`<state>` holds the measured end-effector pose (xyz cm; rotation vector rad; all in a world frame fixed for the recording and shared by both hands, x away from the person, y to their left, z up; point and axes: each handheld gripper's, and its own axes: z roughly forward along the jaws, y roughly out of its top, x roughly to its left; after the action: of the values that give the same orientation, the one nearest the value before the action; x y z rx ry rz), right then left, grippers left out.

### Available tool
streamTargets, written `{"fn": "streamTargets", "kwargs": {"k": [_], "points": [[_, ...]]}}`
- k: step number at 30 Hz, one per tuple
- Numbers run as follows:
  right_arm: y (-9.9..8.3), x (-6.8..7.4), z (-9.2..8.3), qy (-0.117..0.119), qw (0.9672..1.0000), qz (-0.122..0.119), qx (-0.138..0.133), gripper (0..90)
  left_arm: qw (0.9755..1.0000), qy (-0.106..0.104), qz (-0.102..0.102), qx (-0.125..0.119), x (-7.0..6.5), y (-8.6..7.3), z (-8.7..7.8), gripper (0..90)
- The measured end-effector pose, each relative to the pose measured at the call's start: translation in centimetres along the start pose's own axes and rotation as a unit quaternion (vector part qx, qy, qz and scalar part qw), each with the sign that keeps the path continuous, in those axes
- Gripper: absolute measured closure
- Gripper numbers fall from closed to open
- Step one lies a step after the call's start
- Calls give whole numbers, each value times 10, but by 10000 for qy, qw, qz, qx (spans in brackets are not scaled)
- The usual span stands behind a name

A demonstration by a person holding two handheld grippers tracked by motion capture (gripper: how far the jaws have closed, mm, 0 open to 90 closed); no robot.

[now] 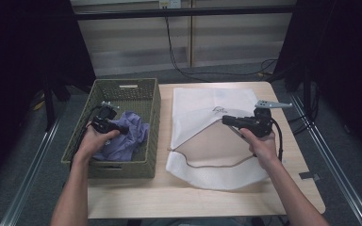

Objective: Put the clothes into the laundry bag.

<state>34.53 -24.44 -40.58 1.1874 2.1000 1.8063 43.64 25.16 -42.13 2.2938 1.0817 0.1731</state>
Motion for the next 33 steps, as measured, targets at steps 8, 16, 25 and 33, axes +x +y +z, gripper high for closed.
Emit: {"fn": "streamTargets", "kwargs": {"k": [8, 16, 25, 33], "points": [[0, 0, 0, -17, 10000, 10, -16, 881, 9964, -65, -31, -847, -6, 1, -22, 771], [1, 0, -1, -27, 10000, -16, -31, 881, 9890, -60, 50, -1476, -12, 0, -37, 774], [-1, -1, 0, -20, 10000, 4, -20, 881, 9828, -132, 20, -1840, -16, 1, -47, 776], [-1, 0, 0, -28, 10000, -24, -44, 881, 9749, -154, -17, -2221, -17, 1, -61, 775]]}}
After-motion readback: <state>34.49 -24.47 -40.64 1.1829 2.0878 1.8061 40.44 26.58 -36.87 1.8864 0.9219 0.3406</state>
